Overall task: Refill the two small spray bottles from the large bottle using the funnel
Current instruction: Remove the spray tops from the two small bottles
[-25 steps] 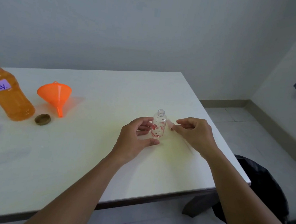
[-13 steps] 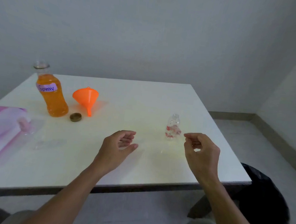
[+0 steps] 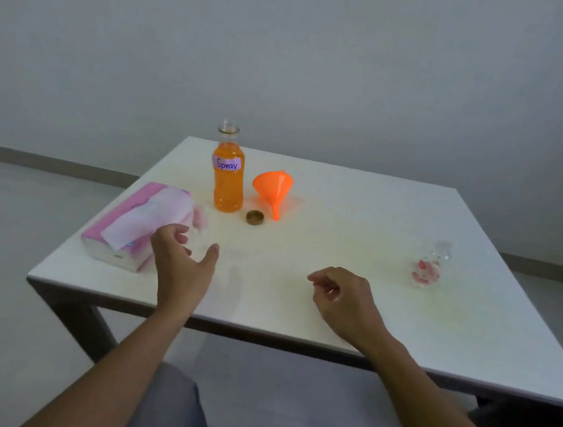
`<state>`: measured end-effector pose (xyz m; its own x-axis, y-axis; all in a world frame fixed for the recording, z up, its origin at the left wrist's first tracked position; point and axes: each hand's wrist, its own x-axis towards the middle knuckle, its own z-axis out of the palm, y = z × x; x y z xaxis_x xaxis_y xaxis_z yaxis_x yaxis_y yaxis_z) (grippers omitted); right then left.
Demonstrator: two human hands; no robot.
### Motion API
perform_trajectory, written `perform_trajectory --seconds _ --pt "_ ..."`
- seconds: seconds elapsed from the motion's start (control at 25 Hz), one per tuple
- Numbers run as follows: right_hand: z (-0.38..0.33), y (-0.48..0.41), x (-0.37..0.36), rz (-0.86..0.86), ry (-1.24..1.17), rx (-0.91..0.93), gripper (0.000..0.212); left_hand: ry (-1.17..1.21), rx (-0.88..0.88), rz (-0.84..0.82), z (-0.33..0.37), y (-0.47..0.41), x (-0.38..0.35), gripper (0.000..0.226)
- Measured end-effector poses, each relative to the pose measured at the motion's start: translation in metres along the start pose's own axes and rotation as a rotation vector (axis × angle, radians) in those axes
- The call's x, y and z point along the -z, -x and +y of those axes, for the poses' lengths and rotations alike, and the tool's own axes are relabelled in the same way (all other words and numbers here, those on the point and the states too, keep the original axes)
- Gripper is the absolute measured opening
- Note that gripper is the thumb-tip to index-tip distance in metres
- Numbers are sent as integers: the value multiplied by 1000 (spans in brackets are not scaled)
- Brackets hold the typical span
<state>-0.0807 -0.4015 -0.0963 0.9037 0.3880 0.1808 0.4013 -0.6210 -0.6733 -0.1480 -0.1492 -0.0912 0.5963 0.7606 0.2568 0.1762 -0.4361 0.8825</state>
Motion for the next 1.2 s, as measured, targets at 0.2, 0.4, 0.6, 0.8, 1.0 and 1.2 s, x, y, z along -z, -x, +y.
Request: perform_trajectory --seconds 0.2,0.4,0.6,0.8,1.0,1.2 --pt "-46 -35 -46 -46 -86 29 22 -43 65 -113 -20 -19 -9 69" --pt "-86 -61 -60 30 -249 36 22 -71 -48 -205 -22 -28 -17 51" --pt "-95 -68 -55 86 -341 2 32 66 -213 -311 -6 -16 -19 45" --pt "-79 -57 -29 70 -428 -38 16 70 -250 -554 10 -5 -23 37" --pt "-49 -42 9 -29 -493 17 7 53 -271 -812 28 7 -38 30" --pt "-17 -31 50 -231 -692 -40 51 93 -222 -949 42 19 -61 27"
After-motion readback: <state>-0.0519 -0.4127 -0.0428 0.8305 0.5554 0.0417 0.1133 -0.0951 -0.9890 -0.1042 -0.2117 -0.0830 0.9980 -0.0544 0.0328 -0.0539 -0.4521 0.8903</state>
